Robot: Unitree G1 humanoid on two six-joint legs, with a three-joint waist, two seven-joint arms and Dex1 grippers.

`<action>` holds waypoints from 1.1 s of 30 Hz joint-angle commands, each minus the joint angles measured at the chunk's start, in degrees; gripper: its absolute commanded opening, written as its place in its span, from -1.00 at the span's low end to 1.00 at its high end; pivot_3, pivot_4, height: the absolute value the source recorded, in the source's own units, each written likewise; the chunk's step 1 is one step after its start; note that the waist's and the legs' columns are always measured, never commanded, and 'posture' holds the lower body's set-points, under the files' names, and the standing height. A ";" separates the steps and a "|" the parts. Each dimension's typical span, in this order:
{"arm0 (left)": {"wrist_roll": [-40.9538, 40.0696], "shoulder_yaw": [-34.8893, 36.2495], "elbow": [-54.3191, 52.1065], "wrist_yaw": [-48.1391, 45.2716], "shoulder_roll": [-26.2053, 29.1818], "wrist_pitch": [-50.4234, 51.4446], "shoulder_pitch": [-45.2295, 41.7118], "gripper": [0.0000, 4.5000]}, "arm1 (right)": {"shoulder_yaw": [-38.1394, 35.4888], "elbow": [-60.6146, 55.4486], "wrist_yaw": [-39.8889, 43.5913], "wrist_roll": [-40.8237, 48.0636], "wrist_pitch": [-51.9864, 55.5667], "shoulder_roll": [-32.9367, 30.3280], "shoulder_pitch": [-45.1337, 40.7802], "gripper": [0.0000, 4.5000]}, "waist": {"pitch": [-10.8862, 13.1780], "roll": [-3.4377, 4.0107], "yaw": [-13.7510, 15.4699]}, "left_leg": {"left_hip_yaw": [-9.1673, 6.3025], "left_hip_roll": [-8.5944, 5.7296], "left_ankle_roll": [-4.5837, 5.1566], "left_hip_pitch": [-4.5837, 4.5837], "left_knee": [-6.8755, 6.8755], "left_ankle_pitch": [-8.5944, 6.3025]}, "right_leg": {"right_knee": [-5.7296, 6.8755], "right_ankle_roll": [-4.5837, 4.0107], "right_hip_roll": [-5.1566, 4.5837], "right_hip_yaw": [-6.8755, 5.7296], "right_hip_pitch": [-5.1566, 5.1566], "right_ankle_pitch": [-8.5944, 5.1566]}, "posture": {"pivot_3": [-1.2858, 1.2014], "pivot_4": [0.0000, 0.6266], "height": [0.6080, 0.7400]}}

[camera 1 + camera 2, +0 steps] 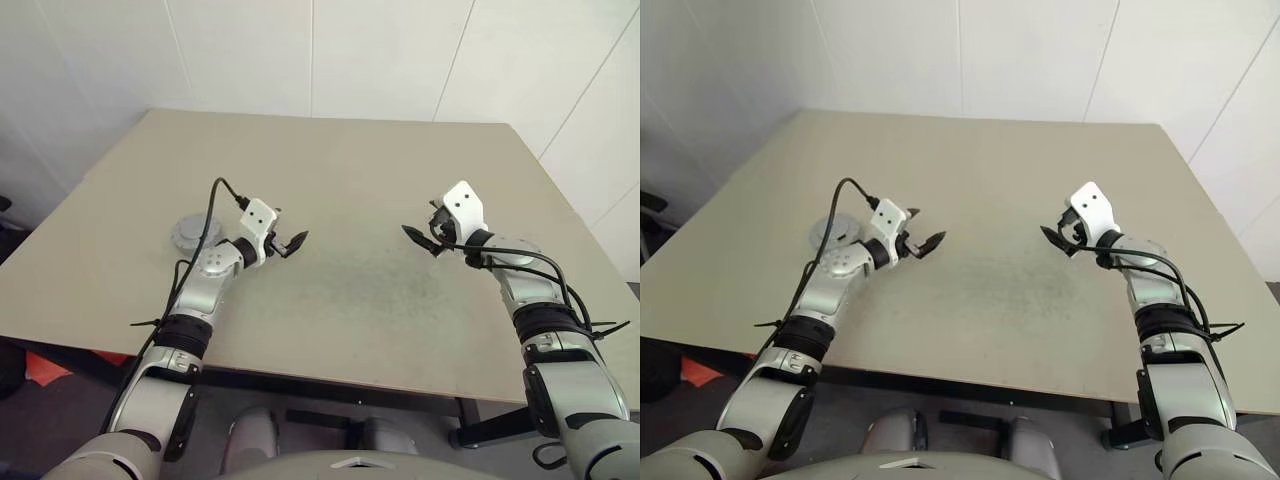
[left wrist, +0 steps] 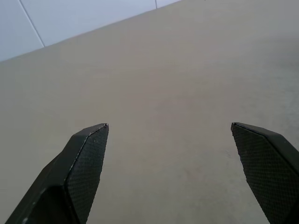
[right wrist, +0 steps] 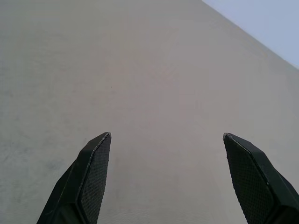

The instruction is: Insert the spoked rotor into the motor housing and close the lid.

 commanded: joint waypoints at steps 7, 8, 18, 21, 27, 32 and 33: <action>-0.19 0.53 -2.57 0.46 -0.31 -0.95 -1.02 0.98 | -1.29 -0.53 0.16 -0.05 -1.79 -1.12 -0.80 0.93 | 0.00 0.00 0.01 | 0.00 0.00 0.01 -0.01 0.00 -0.01 | -0.01 0.00 0.00 0.00 0.00 0.00 | 0.03 -1.00 1.00; -0.15 0.52 -2.64 0.57 -0.39 -1.04 -0.96 0.98 | -1.39 -0.41 0.24 -0.03 -1.80 -1.25 -0.87 0.93 | 0.00 0.00 0.01 | 0.00 0.00 0.01 -0.01 0.00 -0.01 | -0.01 0.00 0.00 0.00 -0.01 0.00 | 0.03 -1.00 1.00; -0.10 1.03 -2.39 1.63 -0.67 -1.71 -1.49 0.98 | -1.32 0.71 1.81 0.24 -2.36 -0.96 -2.47 0.93 | 0.00 0.00 -0.01 | 0.01 0.00 0.02 -0.04 -0.01 -0.01 | -0.03 0.00 0.00 0.00 -0.03 0.00 | 0.03 -1.00 1.00; 0.24 0.64 -1.65 2.06 -1.21 -2.12 -2.10 0.98 | -1.34 1.51 1.74 0.04 -2.40 -1.13 -3.53 0.93 | 0.00 0.00 -0.03 | 0.02 0.00 0.03 -0.05 -0.01 -0.02 | -0.03 0.00 0.00 0.00 -0.04 0.00 | 0.03 -1.00 1.00; 0.46 0.31 -1.59 1.89 -1.95 -2.47 -1.79 0.98 | -0.77 -0.42 2.22 -0.41 -1.74 -0.88 -3.36 0.93 | 0.00 0.00 -0.02 | 0.02 0.00 0.04 -0.06 -0.02 -0.03 | -0.04 0.00 0.00 0.00 -0.06 0.00 | 0.03 -1.00 1.00; 0.57 -0.25 -1.13 1.49 -2.80 -2.34 -1.95 0.98 | -1.80 -4.11 2.50 0.37 -0.35 -1.98 -0.19 0.93 | 0.00 0.00 0.03 | 0.03 0.00 0.07 -0.12 -0.03 -0.04 | -0.06 0.00 -0.01 0.00 -0.10 0.00 | 0.03 -1.00 1.00; 0.61 -0.26 -0.89 1.47 -2.90 -2.42 -2.16 0.98 | -1.90 -4.75 2.40 0.34 -0.01 -2.22 0.44 0.93 | 0.00 0.00 0.11 | 0.03 0.00 0.07 -0.13 -0.03 -0.05 | -0.07 0.00 0.00 0.00 -0.10 0.00 | 0.03 -1.00 1.00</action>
